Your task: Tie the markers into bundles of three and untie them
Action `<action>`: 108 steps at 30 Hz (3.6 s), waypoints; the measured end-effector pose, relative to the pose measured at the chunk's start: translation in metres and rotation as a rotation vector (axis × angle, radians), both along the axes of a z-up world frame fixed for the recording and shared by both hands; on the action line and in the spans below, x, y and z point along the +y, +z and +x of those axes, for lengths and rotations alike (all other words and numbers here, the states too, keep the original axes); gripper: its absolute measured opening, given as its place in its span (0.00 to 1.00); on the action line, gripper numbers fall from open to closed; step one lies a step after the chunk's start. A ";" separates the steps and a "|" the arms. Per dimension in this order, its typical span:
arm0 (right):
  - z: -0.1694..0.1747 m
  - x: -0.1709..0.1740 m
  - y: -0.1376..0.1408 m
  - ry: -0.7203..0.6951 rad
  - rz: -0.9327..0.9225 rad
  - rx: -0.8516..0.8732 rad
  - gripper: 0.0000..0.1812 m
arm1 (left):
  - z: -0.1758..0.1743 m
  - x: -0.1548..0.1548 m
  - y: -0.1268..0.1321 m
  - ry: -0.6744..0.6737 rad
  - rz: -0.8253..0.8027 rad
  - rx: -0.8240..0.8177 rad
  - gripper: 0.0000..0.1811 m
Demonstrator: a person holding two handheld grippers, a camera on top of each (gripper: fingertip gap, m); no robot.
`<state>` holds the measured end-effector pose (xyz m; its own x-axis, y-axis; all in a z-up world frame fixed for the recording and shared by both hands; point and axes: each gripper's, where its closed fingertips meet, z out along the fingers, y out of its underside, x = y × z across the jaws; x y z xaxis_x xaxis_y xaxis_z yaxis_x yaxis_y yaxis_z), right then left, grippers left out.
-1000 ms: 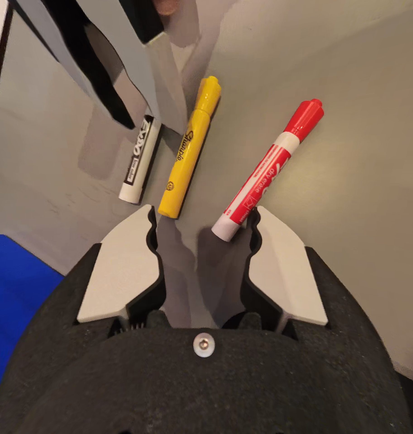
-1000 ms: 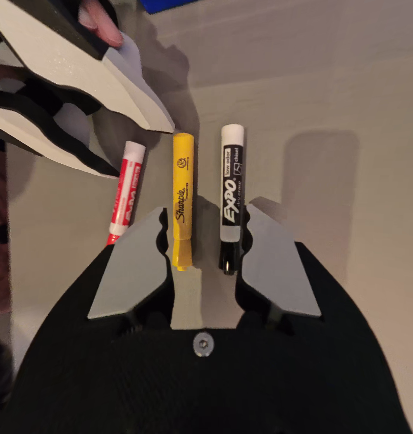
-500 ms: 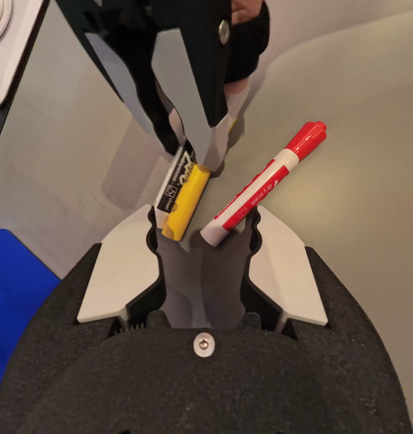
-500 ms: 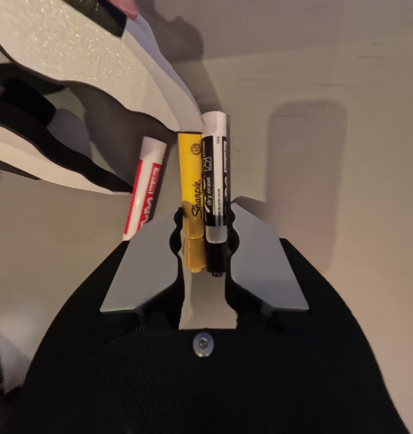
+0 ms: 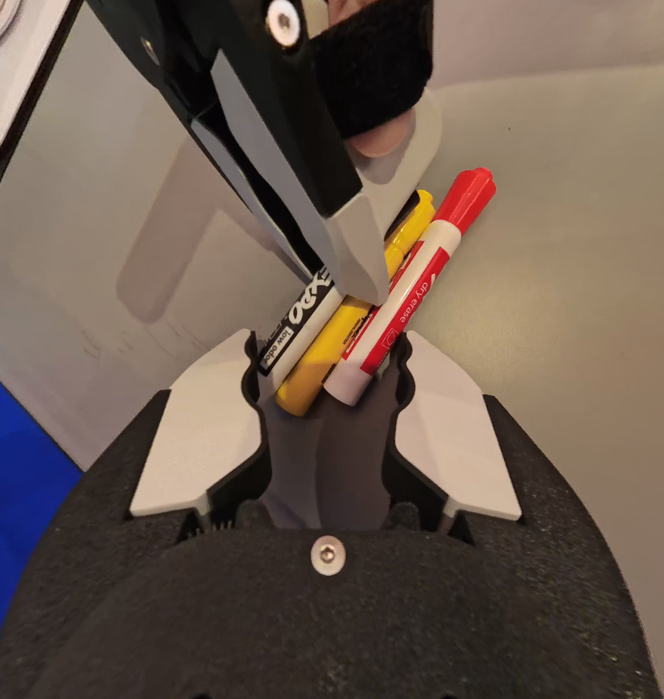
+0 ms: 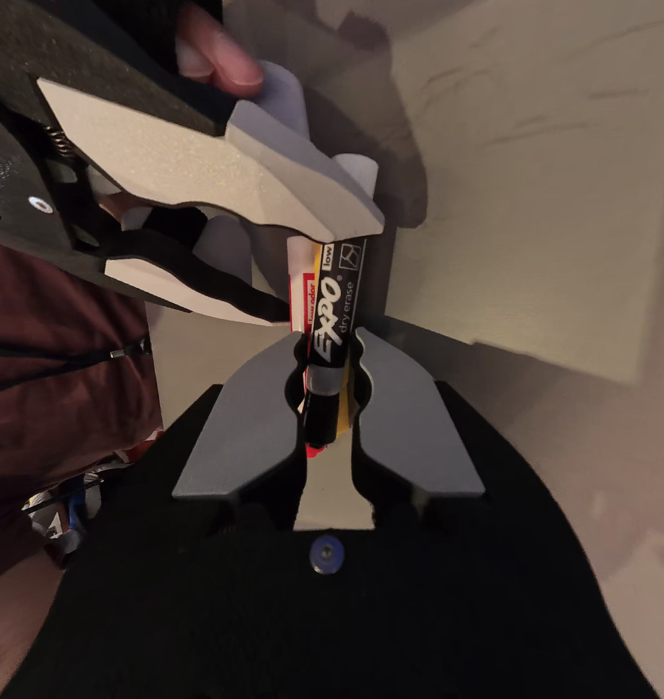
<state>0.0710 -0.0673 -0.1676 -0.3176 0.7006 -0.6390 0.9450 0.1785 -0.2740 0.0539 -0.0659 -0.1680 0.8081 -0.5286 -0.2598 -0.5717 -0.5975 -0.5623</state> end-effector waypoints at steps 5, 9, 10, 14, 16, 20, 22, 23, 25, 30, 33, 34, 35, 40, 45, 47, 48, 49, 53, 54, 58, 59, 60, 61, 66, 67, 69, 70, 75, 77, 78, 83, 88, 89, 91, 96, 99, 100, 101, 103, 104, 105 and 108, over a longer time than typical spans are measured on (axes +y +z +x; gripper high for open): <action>0.001 0.000 -0.001 0.030 0.041 -0.011 0.13 | 0.001 0.001 0.000 0.006 0.005 -0.005 0.41; 0.001 0.002 -0.004 0.047 0.201 0.001 0.12 | 0.000 -0.001 0.000 0.014 0.013 -0.007 0.41; 0.001 0.002 -0.004 0.061 0.238 0.030 0.12 | 0.000 -0.002 0.001 0.017 0.013 -0.004 0.42; 0.000 0.002 -0.006 0.090 0.364 0.146 0.12 | -0.004 -0.006 0.002 0.034 0.034 0.026 0.43; -0.001 0.002 -0.007 0.098 0.403 0.195 0.13 | -0.004 -0.007 0.002 0.047 0.037 0.018 0.43; -0.001 0.002 -0.007 0.112 0.443 0.239 0.13 | -0.005 -0.008 0.002 0.063 0.045 0.000 0.44; -0.001 0.002 -0.008 0.126 0.472 0.256 0.13 | -0.005 -0.009 0.001 0.066 0.040 -0.010 0.44; -0.001 0.003 -0.008 0.133 0.492 0.264 0.12 | -0.006 -0.009 0.001 0.071 0.037 -0.015 0.44; -0.001 0.003 -0.009 0.148 0.540 0.288 0.12 | -0.006 -0.009 0.001 0.072 0.030 -0.025 0.45; -0.002 0.004 -0.010 0.133 0.588 0.332 0.12 | -0.006 -0.011 0.003 0.068 0.053 -0.029 0.45; -0.002 0.005 -0.010 0.142 0.603 0.320 0.11 | -0.007 -0.011 0.004 0.065 0.073 -0.031 0.45; -0.002 0.005 -0.010 0.148 0.606 0.320 0.11 | -0.007 -0.011 0.004 0.064 0.073 -0.034 0.45; -0.002 0.005 -0.010 0.152 0.608 0.322 0.11 | -0.008 -0.011 0.004 0.064 0.072 -0.035 0.45; -0.003 0.014 -0.010 0.134 0.643 0.331 0.11 | -0.010 -0.009 0.008 0.063 0.094 -0.032 0.44; 0.004 0.025 -0.010 0.138 0.653 0.288 0.11 | -0.011 -0.008 0.008 0.062 0.088 -0.032 0.44; 0.007 0.029 -0.011 0.149 0.658 0.272 0.11 | -0.010 -0.009 0.006 0.060 0.082 -0.033 0.44; 0.007 0.029 -0.011 0.150 0.656 0.268 0.11 | -0.009 -0.009 0.005 0.060 0.082 -0.033 0.44; 0.007 0.029 -0.010 0.151 0.656 0.271 0.11 | -0.009 -0.009 0.004 0.059 0.080 -0.034 0.44; 0.002 0.033 -0.010 0.152 0.691 0.278 0.20 | -0.008 -0.008 0.002 0.061 0.080 -0.042 0.44; 0.002 0.033 -0.010 0.152 0.689 0.272 0.20 | -0.008 -0.008 0.002 0.062 0.079 -0.045 0.44; 0.006 0.028 -0.011 0.159 0.675 0.232 0.11 | -0.008 -0.007 0.003 0.063 0.081 -0.051 0.44; 0.006 0.028 -0.011 0.162 0.682 0.229 0.11 | -0.008 -0.007 0.004 0.061 0.083 -0.051 0.44; 0.006 0.028 -0.011 0.164 0.683 0.230 0.11 | -0.008 -0.007 0.005 0.061 0.084 -0.049 0.43; 0.006 0.028 -0.011 0.163 0.680 0.239 0.11 | -0.009 -0.007 0.005 0.063 0.086 -0.049 0.43; 0.008 0.033 -0.010 0.090 0.647 0.300 0.11 | -0.011 -0.009 0.012 0.070 0.095 -0.062 0.43; 0.009 0.034 -0.010 0.073 0.637 0.301 0.11 | -0.012 -0.009 0.014 0.069 0.097 -0.068 0.43; 0.014 0.036 -0.010 0.038 0.591 0.296 0.11 | -0.012 -0.009 0.018 0.066 0.094 -0.082 0.43; 0.016 0.036 -0.010 0.024 0.561 0.290 0.11 | -0.010 -0.009 0.019 0.058 0.092 -0.093 0.43; 0.029 0.037 -0.003 -0.054 0.391 0.247 0.11 | -0.001 -0.005 0.030 -0.019 0.131 -0.100 0.44; 0.034 0.037 0.002 -0.082 0.337 0.229 0.11 | 0.003 -0.001 0.034 -0.068 0.177 -0.065 0.45; 0.036 0.037 0.006 -0.096 0.305 0.219 0.11 | 0.005 0.001 0.036 -0.088 0.199 -0.043 0.45; 0.050 0.030 0.030 -0.137 0.182 0.142 0.10 | 0.016 0.012 0.043 -0.163 0.239 0.010 0.44; 0.065 0.020 0.051 -0.160 0.132 0.021 0.11 | 0.023 0.027 0.050 -0.238 0.234 0.083 0.46; 0.067 0.020 0.054 -0.171 0.135 0.004 0.11 | 0.024 0.029 0.051 -0.256 0.225 0.099 0.46; 0.069 0.020 0.058 -0.202 0.141 -0.021 0.10 | 0.027 0.032 0.053 -0.278 0.220 0.109 0.45; 0.071 0.013 0.069 -0.236 0.057 -0.012 0.11 | 0.033 0.036 0.056 -0.332 0.183 0.118 0.44; 0.069 0.011 0.074 -0.253 0.022 0.009 0.11 | 0.039 0.035 0.061 -0.360 0.162 0.101 0.44; 0.070 0.011 0.075 -0.258 0.019 0.012 0.11 | 0.041 0.035 0.064 -0.360 0.159 0.087 0.43; 0.070 0.011 0.076 -0.262 0.016 0.016 0.11 | 0.043 0.035 0.067 -0.363 0.159 0.075 0.43; 0.070 0.013 0.079 -0.274 0.017 0.021 0.11 | 0.042 0.035 0.070 -0.353 0.163 0.072 0.43; 0.071 0.014 0.080 -0.278 0.014 0.024 0.11 | 0.042 0.035 0.071 -0.354 0.168 0.079 0.43; 0.071 0.015 0.082 -0.283 0.012 0.026 0.11 | 0.041 0.035 0.071 -0.354 0.169 0.088 0.43; 0.072 0.015 0.087 -0.287 0.003 0.035 0.11 | 0.039 0.036 0.068 -0.326 0.163 0.107 0.43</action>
<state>0.1427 -0.0522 -0.0805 -0.1278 0.7667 -0.6291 0.9469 -0.0943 -0.3073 0.0933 -0.0299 -0.1004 0.5680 -0.6980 -0.4361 -0.7779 -0.2821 -0.5616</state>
